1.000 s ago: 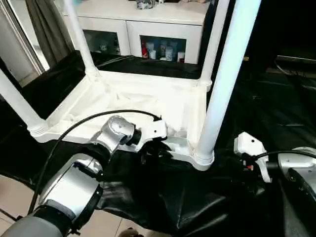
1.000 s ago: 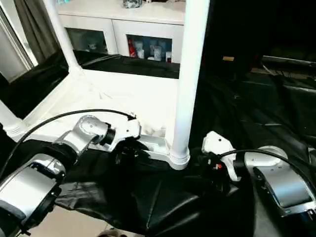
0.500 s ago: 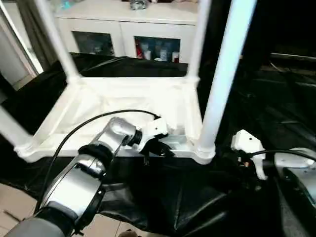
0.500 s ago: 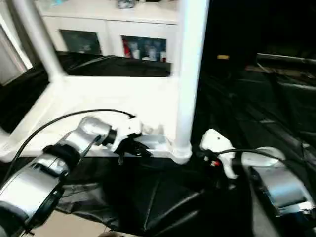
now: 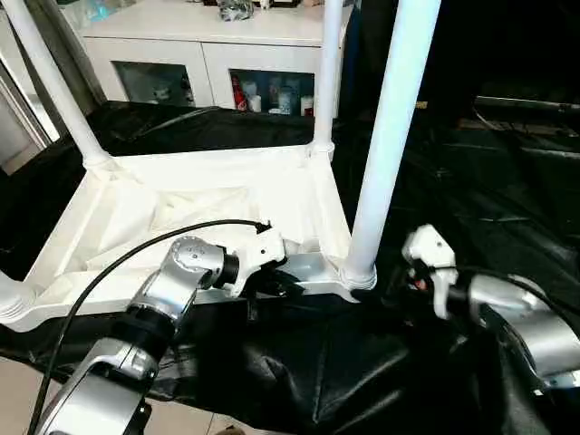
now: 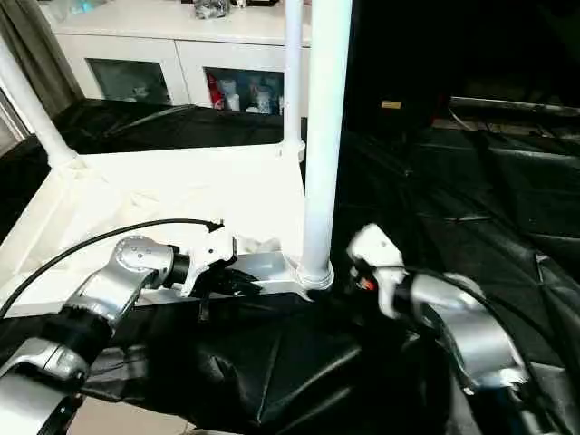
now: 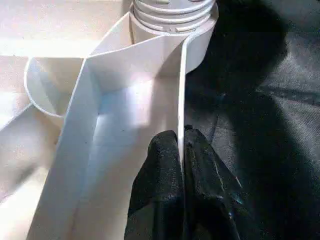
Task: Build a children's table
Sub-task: Rotate leg to tighten
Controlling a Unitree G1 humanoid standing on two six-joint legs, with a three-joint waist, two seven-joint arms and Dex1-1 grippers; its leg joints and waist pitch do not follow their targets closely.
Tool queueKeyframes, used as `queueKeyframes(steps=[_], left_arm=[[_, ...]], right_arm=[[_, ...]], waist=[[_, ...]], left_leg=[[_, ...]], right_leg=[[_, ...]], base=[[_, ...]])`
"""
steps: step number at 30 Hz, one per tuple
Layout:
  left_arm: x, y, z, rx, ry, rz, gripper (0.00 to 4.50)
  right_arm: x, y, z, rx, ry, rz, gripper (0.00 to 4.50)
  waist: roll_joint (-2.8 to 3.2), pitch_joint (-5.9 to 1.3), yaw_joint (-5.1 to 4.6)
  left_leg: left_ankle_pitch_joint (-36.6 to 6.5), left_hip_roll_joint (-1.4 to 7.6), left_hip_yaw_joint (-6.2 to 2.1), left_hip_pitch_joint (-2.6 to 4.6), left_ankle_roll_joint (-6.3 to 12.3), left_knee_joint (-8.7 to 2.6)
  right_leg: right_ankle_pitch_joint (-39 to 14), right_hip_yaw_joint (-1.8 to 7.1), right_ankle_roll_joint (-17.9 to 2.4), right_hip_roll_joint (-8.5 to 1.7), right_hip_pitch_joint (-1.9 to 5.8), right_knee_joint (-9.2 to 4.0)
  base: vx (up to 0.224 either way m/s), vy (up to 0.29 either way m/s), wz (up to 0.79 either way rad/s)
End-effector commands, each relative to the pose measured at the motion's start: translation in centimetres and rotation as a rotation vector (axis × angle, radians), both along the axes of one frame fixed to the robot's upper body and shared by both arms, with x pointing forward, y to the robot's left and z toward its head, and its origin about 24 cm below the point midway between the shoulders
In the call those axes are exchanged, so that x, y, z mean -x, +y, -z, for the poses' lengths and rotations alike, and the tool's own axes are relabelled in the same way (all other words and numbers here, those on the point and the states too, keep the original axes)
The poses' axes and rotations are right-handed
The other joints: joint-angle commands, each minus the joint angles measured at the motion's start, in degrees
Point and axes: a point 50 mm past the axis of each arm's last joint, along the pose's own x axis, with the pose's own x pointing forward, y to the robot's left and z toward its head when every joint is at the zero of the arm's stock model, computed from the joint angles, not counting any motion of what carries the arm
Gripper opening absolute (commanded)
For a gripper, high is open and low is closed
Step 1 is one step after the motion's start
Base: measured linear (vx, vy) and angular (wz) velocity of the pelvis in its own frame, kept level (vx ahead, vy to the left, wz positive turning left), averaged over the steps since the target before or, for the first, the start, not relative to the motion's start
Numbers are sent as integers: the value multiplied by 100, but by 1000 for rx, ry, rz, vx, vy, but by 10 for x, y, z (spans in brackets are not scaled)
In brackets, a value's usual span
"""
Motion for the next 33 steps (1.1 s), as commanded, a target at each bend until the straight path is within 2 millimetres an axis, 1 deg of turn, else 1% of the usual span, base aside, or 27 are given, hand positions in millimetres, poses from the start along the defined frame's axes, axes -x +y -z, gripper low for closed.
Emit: queueKeyframes(steps=[1,3,4,5,8,9,10,11,13,14,15,16,17,18,19,21,22,25,27,29,30,31,33], left_arm=[[8,2,15,23,83,-53,4],[9,1,15,29,91,-58,4],[9,1,14,30,94,-63,4],[9,1,14,30,96,-69,4],[9,2,13,26,97,-77,4],[9,3,13,24,95,-81,2],[9,3,13,23,94,-83,2],[9,5,12,21,94,-90,2],[9,5,12,21,93,-95,0],[9,5,12,21,93,-96,0],[9,6,12,21,92,-102,0],[9,6,12,20,93,-106,0],[10,7,12,20,94,-108,0],[10,7,12,20,94,-109,0],[10,7,12,19,94,-112,0],[9,8,11,20,93,-119,0],[9,8,11,20,93,-120,0],[9,8,11,22,90,-130,0],[8,8,11,21,87,-138,0],[7,9,10,21,81,-157,0],[5,8,9,20,64,-186,0],[4,8,9,20,60,-191,0],[0,3,9,7,38,-223,0]], right_arm=[[-4,1,-3,-8,-21,6,450],[-6,7,-2,-19,-24,6,450],[-8,10,-1,-16,-26,4,450],[-10,13,0,-11,-29,1,450],[-12,16,2,12,-31,-9,450],[-13,16,2,17,-33,-11,432],[-14,16,2,16,-33,-9,432],[-16,17,2,6,-31,-4,432],[-17,18,2,8,-30,-8,404],[-17,18,2,9,-30,-11,397],[-18,20,3,11,-29,-16,392],[-18,20,3,9,-29,-18,386],[-19,21,3,5,-28,-21,373],[-19,21,3,5,-28,-21,361],[-19,22,3,6,-27,-28,353],[-19,22,3,9,-27,-37,341],[-19,22,3,9,-24,-40,341],[-19,21,5,19,-17,-46,306],[-19,20,7,23,-13,-45,297],[-19,20,10,22,-4,-31,279],[-22,19,16,15,2,32,271],[-22,19,18,13,3,44,268],[-26,22,28,-15,8,166,263]], waist=[[-212,-319,26],[-215,-321,27],[-235,-327,15],[-222,-322,-1],[-219,-325,-14],[-273,-327,-32],[-254,-324,-36],[-257,-323,-47],[-258,-314,-53],[-261,-317,-55],[-290,-328,-51],[-296,-314,-67],[-318,-319,-70],[-313,-315,-75],[-337,-315,-82],[-336,-311,-88],[-370,-306,-100],[-375,-301,-93],[-384,-301,-98],[-380,-293,-103],[-372,-282,-112],[-375,-277,-122],[-386,-272,-142]], left_leg=[[-750,121,-26,-14,381,-377],[-748,116,-24,-18,376,-377],[-726,117,-27,-26,363,-379],[-730,112,-24,-23,354,-379],[-727,110,-25,-26,345,-380],[-719,109,-18,-23,352,-380],[-731,113,-24,-20,344,-382],[-751,105,-22,-21,346,-382],[-814,106,-23,-17,337,-389],[-825,107,-23,-16,329,-388],[-793,117,-30,-11,327,-392],[-823,116,-25,-17,323,-394],[-810,115,-24,-16,330,-392],[-815,116,-23,-14,330,-393],[-806,114,-19,-11,338,-394],[-803,114,-19,-10,340,-395],[-799,117,-17,-15,348,-398],[-825,117,-16,-11,338,-398],[-828,118,-17,-8,337,-399],[-854,116,-16,-7,326,-402],[-915,112,-18,-3,300,-410],[-954,110,-16,-1,283,-413],[-1007,103,-23,1,234,-427]], right_leg=[[-1781,264,-731,-469,271,-535],[-1714,268,-743,-469,282,-530],[-1653,267,-762,-477,291,-512],[-1651,264,-783,-473,280,-521],[-1632,265,-781,-470,292,-519],[-1577,268,-775,-462,296,-515],[-1566,269,-792,-468,288,-507],[-1590,267,-794,-468,294,-514],[-1710,269,-747,-469,293,-533],[-1733,270,-737,-471,295,-534],[-1719,270,-736,-479,298,-515],[-1731,269,-739,-473,292,-528],[-1719,271,-745,-479,293,-518],[-1722,271,-753,-478,289,-523],[-1725,269,-748,-471,290,-523],[-1714,271,-748,-470,289,-523],[-1699,272,-742,-467,291,-522],[-1774,278,-718,-481,287,-529],[-1776,277,-715,-476,283,-526],[-1803,278,-719,-474,280,-532],[-1948,277,-706,-483,274,-551],[-2018,277,-696,-483,267,-564],[-2186,271,-646,-479,271,-581]], base=[[0,0,0],[0,0,0],[0,0,0],[0,0,0],[0,0,0],[0,0,0],[0,0,0],[0,0,0],[0,0,0],[0,0,0],[0,0,0],[0,0,0],[0,0,0],[0,0,0],[0,0,0],[0,0,0],[0,0,0],[0,0,0],[0,0,0],[0,0,0],[0,0,0],[0,0,0],[0,0,0]])
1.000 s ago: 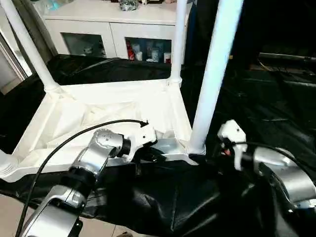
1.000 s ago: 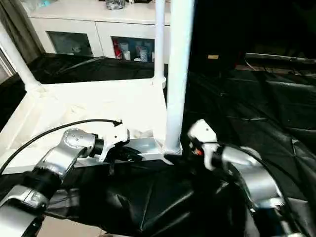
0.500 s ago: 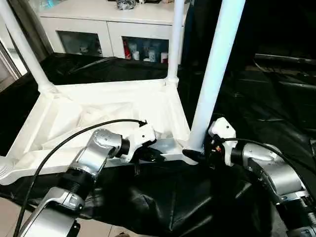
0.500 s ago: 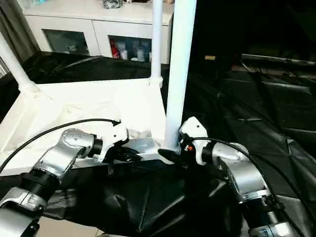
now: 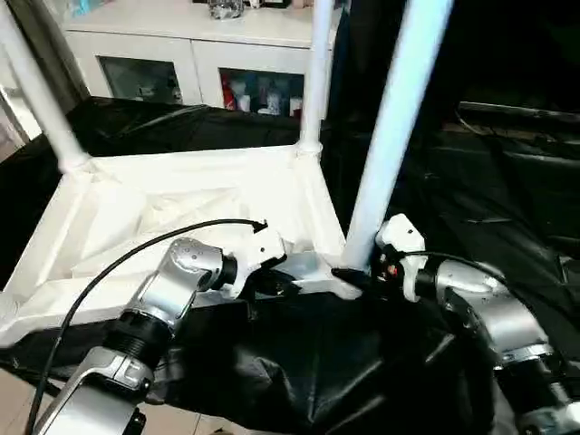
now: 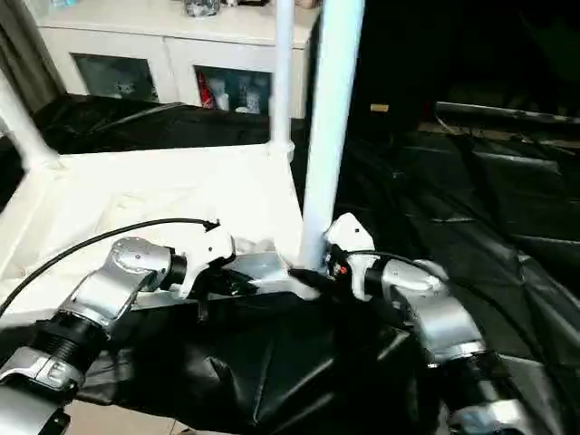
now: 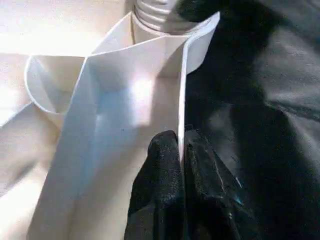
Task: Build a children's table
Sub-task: Rotate leg to tighten
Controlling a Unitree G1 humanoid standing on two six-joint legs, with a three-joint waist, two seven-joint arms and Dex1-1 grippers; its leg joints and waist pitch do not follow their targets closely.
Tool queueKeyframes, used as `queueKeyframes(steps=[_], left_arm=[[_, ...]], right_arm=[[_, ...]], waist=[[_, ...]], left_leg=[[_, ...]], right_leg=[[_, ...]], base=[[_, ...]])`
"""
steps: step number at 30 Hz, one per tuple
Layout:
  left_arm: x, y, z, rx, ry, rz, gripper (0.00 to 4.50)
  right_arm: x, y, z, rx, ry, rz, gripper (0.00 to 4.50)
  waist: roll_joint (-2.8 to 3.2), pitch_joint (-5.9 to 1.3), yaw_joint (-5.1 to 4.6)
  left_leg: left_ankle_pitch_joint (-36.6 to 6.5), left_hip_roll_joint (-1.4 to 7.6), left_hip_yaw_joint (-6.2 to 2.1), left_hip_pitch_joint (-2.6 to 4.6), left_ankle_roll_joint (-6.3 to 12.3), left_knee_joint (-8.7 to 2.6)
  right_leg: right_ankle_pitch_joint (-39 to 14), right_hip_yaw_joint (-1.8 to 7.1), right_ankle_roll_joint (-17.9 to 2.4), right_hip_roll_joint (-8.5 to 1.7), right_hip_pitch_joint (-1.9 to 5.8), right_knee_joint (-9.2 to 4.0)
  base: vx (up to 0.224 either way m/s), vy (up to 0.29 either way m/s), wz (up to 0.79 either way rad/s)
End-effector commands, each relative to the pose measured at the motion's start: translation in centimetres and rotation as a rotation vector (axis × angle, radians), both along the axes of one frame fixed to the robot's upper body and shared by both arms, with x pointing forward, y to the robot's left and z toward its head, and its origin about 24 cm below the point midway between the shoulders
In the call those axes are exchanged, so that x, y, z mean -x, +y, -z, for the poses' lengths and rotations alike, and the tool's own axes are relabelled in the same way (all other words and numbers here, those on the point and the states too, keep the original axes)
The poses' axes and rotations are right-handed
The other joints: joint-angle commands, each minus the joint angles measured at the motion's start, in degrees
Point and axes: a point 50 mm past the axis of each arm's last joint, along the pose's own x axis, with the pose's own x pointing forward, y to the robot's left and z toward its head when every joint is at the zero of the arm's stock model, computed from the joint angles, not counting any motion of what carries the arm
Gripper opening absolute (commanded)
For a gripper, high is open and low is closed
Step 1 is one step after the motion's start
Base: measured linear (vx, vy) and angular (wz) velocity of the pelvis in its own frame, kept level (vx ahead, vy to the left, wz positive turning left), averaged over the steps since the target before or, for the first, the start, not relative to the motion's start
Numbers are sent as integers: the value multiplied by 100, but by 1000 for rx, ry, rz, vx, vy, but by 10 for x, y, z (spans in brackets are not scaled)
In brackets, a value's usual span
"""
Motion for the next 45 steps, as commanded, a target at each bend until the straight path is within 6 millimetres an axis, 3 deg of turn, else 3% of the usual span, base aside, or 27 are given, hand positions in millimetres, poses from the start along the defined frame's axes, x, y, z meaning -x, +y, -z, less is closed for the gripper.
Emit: queueKeyframes(steps=[1,2,3,4,5,7,10,12,13,14,15,19,24,27,31,33,35,40,45], left_arm=[[-2,5,11,30,30,-126,0],[-9,-8,12,21,11,-176,0],[-11,-12,12,19,6,-191,0],[-14,-19,11,15,-8,-213,0],[-16,-23,11,12,-17,-225,0],[-25,-47,7,20,-50,-292,0],[-29,-67,2,19,-85,-314,0],[-29,-79,-3,46,-93,-296,0],[-29,-79,-3,46,-93,-296,0],[-29,-83,-4,53,-94,-290,0],[-29,-85,-5,58,-93,-274,0],[-27,-74,-1,61,-77,-226,0],[-23,-56,4,67,-47,-174,0],[-19,-41,6,79,-19,-127,0],[-8,-22,3,111,26,6,0],[1,-12,1,116,55,108,0],[2,-8,0,109,66,128,0],[5,3,-6,113,81,166,0],[5,5,-8,116,83,170,0]], right_arm=[[-2,-4,13,16,37,106,260],[-7,4,26,-16,60,262,258],[-8,7,30,-22,69,311,258],[-11,10,34,-23,76,378,258],[-12,12,35,-21,78,416,257],[-21,25,42,-28,111,592,257],[-25,42,44,-16,127,628,257],[-28,54,40,-46,114,587,257],[-28,54,40,-46,114,587,257],[-29,57,38,-57,109,581,257],[-31,59,34,-98,96,575,291],[-32,48,24,-154,71,520,340],[-26,33,13,-99,-10,382,372],[-13,23,1,-87,-37,185,372],[15,5,-3,-26,26,-98,372],[25,-3,-2,-3,77,-188,372],[26,-5,-2,1,86,-201,372],[27,-9,-1,30,126,-256,372],[26,-8,-4,32,137,-279,357]], waist=[[-173,-252,29],[-176,-249,11],[-177,-236,-13],[-179,-230,-25],[-169,-241,-24],[-121,-256,-37],[-121,-271,-51],[-101,-245,-55],[-150,-261,-53],[-150,-261,-53],[-105,-278,-27],[-93,-284,-35],[-146,-292,17],[-162,-305,63],[-136,-296,111],[-140,-308,109],[-112,-310,96],[-114,-327,128],[-120,-319,144]], left_leg=[[-1076,98,-36,-25,194,-424],[-1127,92,-36,-20,184,-429],[-1308,66,-46,33,69,-437],[-1307,67,-63,15,45,-451],[-1330,80,-71,15,33,-459],[-1466,86,-66,96,-19,-468],[-1533,120,-90,70,-82,-515],[-1909,83,-81,119,-33,-507],[-1943,74,-85,117,20,-505],[-1943,74,-85,117,20,-505],[-1778,82,-98,105,87,-519],[-1710,98,-99,69,173,-536],[-1358,87,-65,39,301,-504],[-1046,90,-62,19,422,-488],[-898,121,-62,-4,583,-481],[-869,128,-74,-19,587,-488],[-891,146,-59,21,562,-487],[-672,147,-45,-2,538,-458],[-728,141,-43,0,481,-460]], right_leg=[[-2336,260,-597,-475,239,-601],[-2443,258,-569,-472,230,-616],[-2923,242,-461,-481,203,-682],[-3027,234,-417,-492,228,-690],[-3042,231,-395,-493,237,-692],[-2950,244,-442,-480,168,-720],[-2139,248,-640,-454,220,-645],[-2433,239,-632,-462,190,-694],[-2548,235,-576,-479,210,-712],[-2548,235,-576,-479,210,-712],[-2351,252,-592,-508,223,-693],[-1896,252,-765,-498,268,-650],[-1777,257,-792,-511,322,-649],[-1535,256,-765,-504,371,-620],[-1313,260,-815,-505,360,-583],[-1269,250,-859,-506,370,-557],[-1161,249,-981,-491,321,-550],[-675,245,-1215,-495,333,-477],[-858,245,-1151,-507,343,-494]], base=[[0,0,0],[0,0,0],[0,0,0],[0,0,0],[0,0,0],[0,0,0],[0,0,0],[0,0,0],[0,0,0],[0,0,0],[0,0,0],[0,0,0],[0,0,0],[0,0,0],[0,0,0],[0,0,0],[0,0,0],[0,0,0],[0,0,0]])
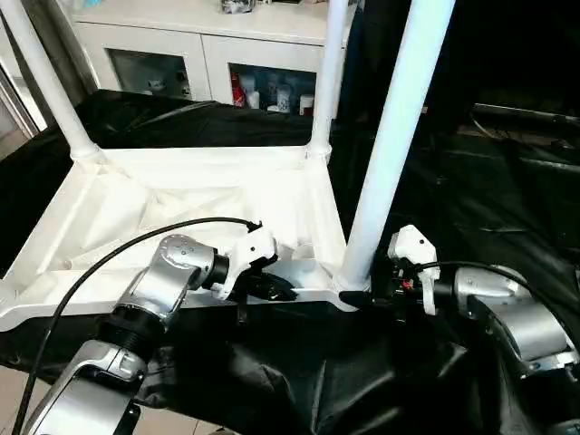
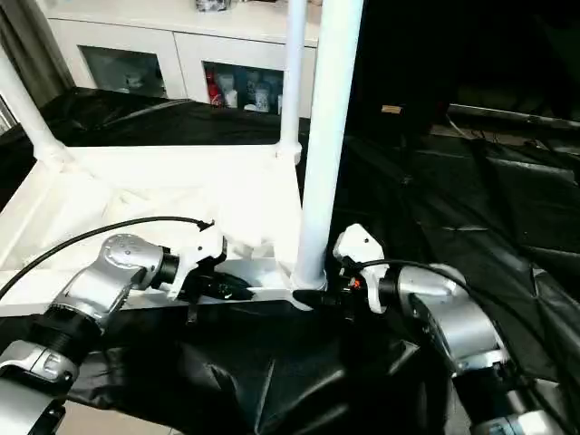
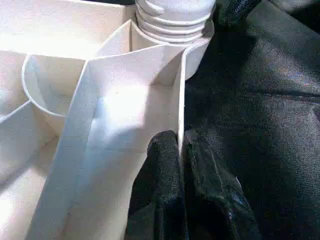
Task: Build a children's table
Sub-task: Rotate leg to tighten
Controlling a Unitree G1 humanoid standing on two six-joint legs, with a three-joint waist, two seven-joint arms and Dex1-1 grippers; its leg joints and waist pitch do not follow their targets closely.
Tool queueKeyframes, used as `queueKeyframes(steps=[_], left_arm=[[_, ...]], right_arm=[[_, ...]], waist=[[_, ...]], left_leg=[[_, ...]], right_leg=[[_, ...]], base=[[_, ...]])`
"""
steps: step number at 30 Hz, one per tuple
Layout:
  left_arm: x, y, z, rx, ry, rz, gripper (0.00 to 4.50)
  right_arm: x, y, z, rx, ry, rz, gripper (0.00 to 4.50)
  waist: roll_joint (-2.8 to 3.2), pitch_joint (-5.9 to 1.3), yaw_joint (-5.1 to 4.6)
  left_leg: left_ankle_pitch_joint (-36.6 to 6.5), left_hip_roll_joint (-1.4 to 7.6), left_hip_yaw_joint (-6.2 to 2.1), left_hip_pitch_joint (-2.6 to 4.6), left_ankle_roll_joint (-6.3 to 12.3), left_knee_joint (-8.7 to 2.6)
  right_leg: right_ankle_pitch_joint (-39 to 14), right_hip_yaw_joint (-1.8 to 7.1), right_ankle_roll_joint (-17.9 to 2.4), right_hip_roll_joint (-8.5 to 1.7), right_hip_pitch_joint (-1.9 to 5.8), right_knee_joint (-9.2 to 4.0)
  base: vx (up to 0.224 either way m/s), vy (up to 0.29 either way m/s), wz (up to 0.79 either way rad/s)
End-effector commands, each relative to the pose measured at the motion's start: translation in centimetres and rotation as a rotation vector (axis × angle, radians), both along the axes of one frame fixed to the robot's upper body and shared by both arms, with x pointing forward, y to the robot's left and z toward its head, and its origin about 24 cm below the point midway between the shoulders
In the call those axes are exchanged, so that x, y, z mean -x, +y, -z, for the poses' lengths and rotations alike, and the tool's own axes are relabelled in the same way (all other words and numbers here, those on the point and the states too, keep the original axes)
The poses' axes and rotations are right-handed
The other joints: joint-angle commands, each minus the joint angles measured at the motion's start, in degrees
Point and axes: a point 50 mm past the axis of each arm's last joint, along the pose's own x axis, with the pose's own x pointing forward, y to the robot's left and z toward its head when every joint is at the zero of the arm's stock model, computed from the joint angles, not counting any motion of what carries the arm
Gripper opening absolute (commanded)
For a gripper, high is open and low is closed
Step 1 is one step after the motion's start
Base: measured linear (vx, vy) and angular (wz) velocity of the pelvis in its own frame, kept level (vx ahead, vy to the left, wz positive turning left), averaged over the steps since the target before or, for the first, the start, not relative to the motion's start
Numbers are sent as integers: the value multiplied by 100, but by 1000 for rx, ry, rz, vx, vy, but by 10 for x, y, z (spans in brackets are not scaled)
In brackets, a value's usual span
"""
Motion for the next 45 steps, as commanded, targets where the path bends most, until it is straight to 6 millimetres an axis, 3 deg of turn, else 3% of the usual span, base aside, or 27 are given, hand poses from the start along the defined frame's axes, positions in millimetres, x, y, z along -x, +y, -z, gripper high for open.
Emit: queueKeyframes(steps=[1,8,14,16,17,18,19,20,21,25,26,27,33,34,35,37,40,45], left_arm=[[2,-7,-4,65,8,25,0],[2,-5,-4,71,8,6,0],[-1,-4,-2,58,2,-48,0],[-5,-6,-1,45,-4,-86,0],[-11,-13,1,25,-21,-161,0],[-12,-13,1,24,-21,-163,0],[-15,-17,1,17,-34,-194,0],[-22,-25,1,6,-58,-267,0],[-25,-32,1,6,-68,-304,0],[-32,-60,1,25,-87,-398,0],[-33,-77,2,36,-100,-429,0],[-33,-81,2,37,-104,-435,0],[-33,-94,-1,51,-119,-416,0],[-34,-92,-1,50,-123,-409,0],[-34,-90,-2,52,-123,-400,0],[-33,-87,-2,62,-124,-374,0],[-31,-77,0,62,-121,-317,0],[-21,-56,1,85,-90,-176,0]], right_arm=[[5,8,6,-9,51,-53,337],[4,16,7,-37,74,-70,287],[3,16,13,-64,79,-14,260],[-1,16,17,-74,66,63,259],[-10,16,25,-83,58,218,259],[-10,16,25,-83,58,223,259],[-13,16,28,-82,51,281,259],[-19,19,33,-78,49,387,258],[-22,22,36,-80,56,442,257],[-34,40,44,-93,72,673,257],[-40,55,44,-110,85,751,257],[-42,59,44,-115,84,767,257],[-45,83,35,-144,39,713,257],[-45,83,34,-158,40,710,313],[-45,82,33,-178,44,702,327],[-46,80,30,-201,42,694,329],[-45,72,24,-192,3,603,369],[-29,48,14,-170,-21,337,369]], waist=[[-108,-280,39],[-114,-283,59],[-78,-288,50],[-59,-274,42],[-57,-272,43],[-59,-269,21],[-72,-255,7],[-46,-262,11],[-63,-254,-12],[-57,-266,15],[-16,-278,-14],[-31,-281,-12],[-40,-295,11],[-43,-291,12],[-27,-291,14],[-4,-281,11],[-5,-287,6],[-13,-306,32]], left_leg=[[-691,222,-40,-27,453,-310],[-627,216,-38,-32,454,-301],[-667,210,-43,-32,401,-303],[-806,210,-50,-25,334,-318],[-859,207,-54,-25,307,-323],[-925,196,-53,-13,222,-330],[-1008,187,-68,-32,148,-352],[-1056,189,-71,-15,111,-354],[-1199,186,-73,7,45,-364],[-1142,176,-70,24,7,-364],[-1120,176,-74,20,-32,-363],[-1096,174,-76,23,-38,-363],[-923,165,-66,-12,167,-345],[-939,162,-63,-15,184,-346],[-979,164,-66,-13,187,-349],[-1108,165,-70,-9,186,-364],[-1171,173,-78,-19,186,-372],[-833,178,-68,-54,384,-327]], right_leg=[[-803,278,-1142,-425,321,-413],[-747,275,-1146,-428,323,-402],[-714,271,-1154,-417,327,-404],[-965,270,-1131,-430,315,-432],[-1048,265,-1117,-429,317,-441],[-1215,266,-1082,-430,295,-463],[-1471,256,-1001,-436,320,-485],[-1569,257,-974,-440,303,-493],[-1772,262,-924,-428,285,-521],[-1704,283,-878,-435,261,-531],[-1598,285,-884,-425,262,-520],[-1529,280,-887,-420,266,-519],[-1048,285,-894,-419,309,-480],[-1076,284,-888,-420,307,-488],[-1176,283,-866,-428,306,-499],[-1391,284,-818,-430,294,-532],[-1398,282,-789,-424,315,-528],[-836,278,-916,-423,353,-462]], base=[[0,0,0],[0,0,0],[0,0,0],[0,0,0],[0,0,0],[0,0,0],[0,0,0],[0,0,0],[0,0,0],[0,0,0],[0,0,0],[0,0,0],[0,0,0],[0,0,0],[0,0,0],[0,0,0],[0,0,0],[0,0,0]])
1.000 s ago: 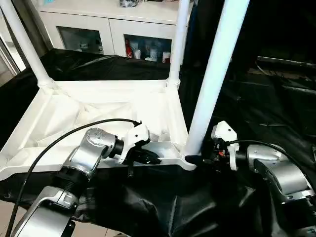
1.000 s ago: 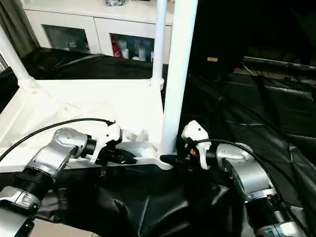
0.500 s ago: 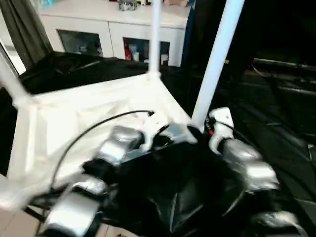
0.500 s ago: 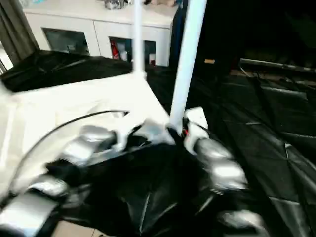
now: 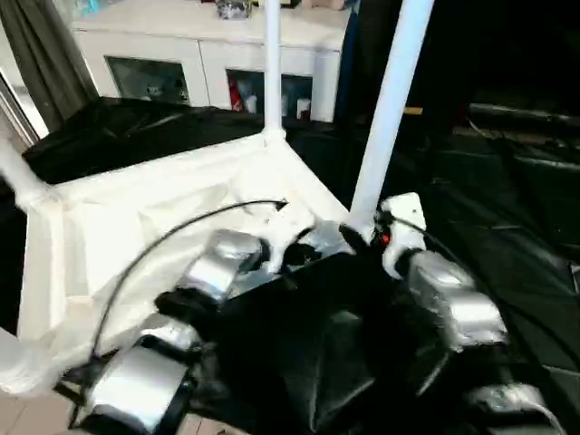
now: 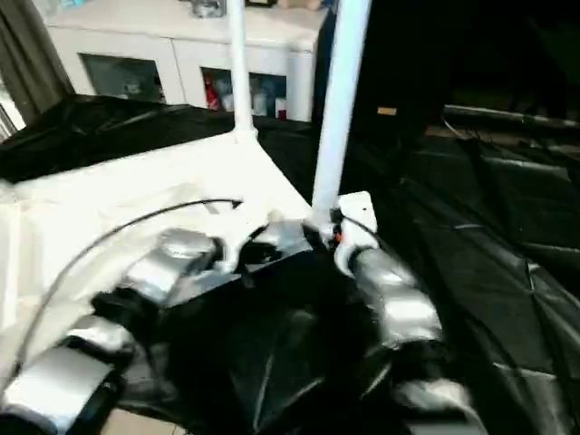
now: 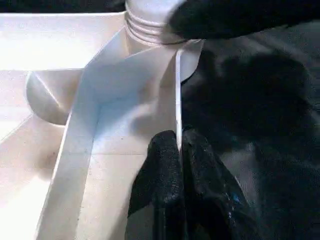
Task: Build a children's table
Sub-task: Rotate leg to tighten
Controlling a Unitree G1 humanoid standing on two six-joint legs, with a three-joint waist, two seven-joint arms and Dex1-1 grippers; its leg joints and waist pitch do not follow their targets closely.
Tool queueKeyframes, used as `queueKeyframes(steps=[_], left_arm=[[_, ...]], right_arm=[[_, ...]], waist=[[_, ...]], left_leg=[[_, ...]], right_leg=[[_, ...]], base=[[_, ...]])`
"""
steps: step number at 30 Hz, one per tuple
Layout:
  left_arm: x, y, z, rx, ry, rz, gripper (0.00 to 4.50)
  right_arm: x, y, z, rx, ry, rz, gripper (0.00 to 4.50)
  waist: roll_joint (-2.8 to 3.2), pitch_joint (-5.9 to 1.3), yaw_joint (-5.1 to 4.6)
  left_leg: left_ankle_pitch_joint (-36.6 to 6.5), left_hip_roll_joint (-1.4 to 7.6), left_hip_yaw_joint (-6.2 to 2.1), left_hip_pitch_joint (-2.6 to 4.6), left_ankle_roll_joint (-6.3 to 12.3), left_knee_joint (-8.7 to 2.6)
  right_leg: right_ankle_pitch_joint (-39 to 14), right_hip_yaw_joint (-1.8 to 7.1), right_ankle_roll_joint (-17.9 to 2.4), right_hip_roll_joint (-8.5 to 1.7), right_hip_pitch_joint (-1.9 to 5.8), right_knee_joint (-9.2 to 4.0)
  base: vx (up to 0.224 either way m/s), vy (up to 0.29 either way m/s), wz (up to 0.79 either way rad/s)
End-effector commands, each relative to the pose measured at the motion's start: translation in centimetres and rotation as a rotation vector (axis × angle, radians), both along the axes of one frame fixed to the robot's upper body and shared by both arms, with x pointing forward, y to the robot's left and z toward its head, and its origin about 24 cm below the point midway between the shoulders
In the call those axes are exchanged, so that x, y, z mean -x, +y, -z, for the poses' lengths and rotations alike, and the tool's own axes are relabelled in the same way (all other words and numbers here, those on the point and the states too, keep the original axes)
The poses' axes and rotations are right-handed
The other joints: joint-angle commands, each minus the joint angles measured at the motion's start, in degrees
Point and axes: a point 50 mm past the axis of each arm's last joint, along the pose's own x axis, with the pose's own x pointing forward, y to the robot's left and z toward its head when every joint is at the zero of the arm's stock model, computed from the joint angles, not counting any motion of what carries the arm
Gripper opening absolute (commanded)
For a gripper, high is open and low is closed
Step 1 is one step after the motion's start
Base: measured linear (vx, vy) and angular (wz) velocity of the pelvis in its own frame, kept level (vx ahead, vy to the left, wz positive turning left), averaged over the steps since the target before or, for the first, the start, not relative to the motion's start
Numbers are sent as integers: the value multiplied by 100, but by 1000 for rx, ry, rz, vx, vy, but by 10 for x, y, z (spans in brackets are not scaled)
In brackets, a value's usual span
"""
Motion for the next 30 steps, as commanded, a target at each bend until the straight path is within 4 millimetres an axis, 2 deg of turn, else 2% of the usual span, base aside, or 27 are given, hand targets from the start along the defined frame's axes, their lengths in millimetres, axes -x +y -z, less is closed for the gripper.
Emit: queueKeyframes(steps=[1,2,3,5,6,7,8,10,11,12,14,15,16,24,25,26,29,30], left_arm=[[10,-16,-4,86,-2,146,0],[14,-10,-5,99,16,199,0],[17,-6,-6,106,28,230,0],[22,2,-8,109,50,290,0],[23,4,-8,110,57,306,0],[26,8,-9,117,69,330,0],[26,9,-10,118,71,334,0],[31,16,-12,130,93,371,0],[33,18,-12,129,102,383,0],[35,21,-12,126,113,394,0],[37,25,-12,124,121,401,0],[38,27,-12,123,123,398,0],[38,28,-11,121,124,392,0],[37,28,-10,115,116,358,0],[37,27,-10,116,116,355,0],[36,26,-10,117,114,351,0],[32,24,-10,129,105,295,0],[28,22,-8,123,102,233,0]], right_arm=[[11,28,-3,-46,16,-231,369],[17,20,-5,-31,19,-305,369],[21,16,-7,-21,24,-349,369],[30,8,-8,5,41,-445,369],[32,6,-9,13,48,-470,369],[36,3,-9,25,61,-503,369],[36,3,-9,27,63,-508,369],[41,-2,-10,48,86,-557,369],[41,-3,-10,58,92,-569,369],[42,-3,-10,63,100,-580,369],[43,-3,-10,64,109,-592,369],[43,-2,-9,67,115,-602,354],[43,-1,-9,69,119,-608,344],[44,3,-7,55,131,-620,284],[44,4,-6,44,130,-612,284],[44,4,-6,31,129,-601,277],[41,6,-4,-27,121,-533,271],[36,7,0,-55,131,-450,269]], waist=[[-88,-273,54],[-131,-272,49],[-110,-285,75],[-129,-275,79],[-113,-273,103],[-105,-258,120],[-127,-256,132],[-116,-254,188],[-138,-249,189],[-136,-246,198],[-130,-247,192],[-136,-252,192],[-160,-244,184],[-139,-257,194],[-137,-258,196],[-160,-257,192],[-145,-254,194],[-134,-248,178]], left_leg=[[-813,188,-65,-60,428,-328],[-763,184,-56,-61,467,-322],[-702,201,-55,-57,513,-309],[-711,211,-46,-54,550,-308],[-686,219,-36,-53,588,-298],[-748,235,-36,-45,578,-313],[-768,242,-34,-36,555,-317],[-811,262,-31,-23,506,-321],[-831,262,-24,-16,498,-320],[-833,247,-25,-29,473,-325],[-858,249,-38,-26,403,-338],[-835,246,-34,-22,395,-332],[-804,235,-33,-39,397,-332],[-687,220,-34,-41,396,-315],[-684,220,-34,-39,398,-315],[-681,218,-31,-41,403,-313],[-702,214,-33,-45,386,-313],[-746,210,-35,-39,337,-322]], right_leg=[[-794,276,-936,-424,348,-456],[-751,271,-976,-421,342,-442],[-672,273,-1018,-430,348,-427],[-697,265,-1064,-424,331,-423],[-670,269,-1081,-414,320,-414],[-810,264,-1098,-425,300,-425],[-891,264,-1090,-426,302,-433],[-1029,280,-1074,-437,280,-430],[-1044,284,-1073,-434,267,-433],[-1076,282,-1059,-430,274,-432],[-1155,278,-1028,-437,277,-431],[-1113,281,-1035,-435,276,-427],[-1067,279,-1030,-428,279,-423],[-976,276,-988,-420,287,-415],[-969,275,-992,-420,287,-414],[-957,274,-990,-417,290,-413],[-1027,273,-998,-426,284,-419],[-1145,273,-991,-424,271,-434]], base=[[0,0,0],[0,0,0],[0,0,0],[0,0,0],[0,0,0],[0,0,0],[0,0,0],[0,0,0],[0,0,0],[0,0,0],[0,0,0],[0,0,0],[0,0,0],[0,0,0],[0,0,0],[0,0,0],[0,0,0],[0,0,0]])
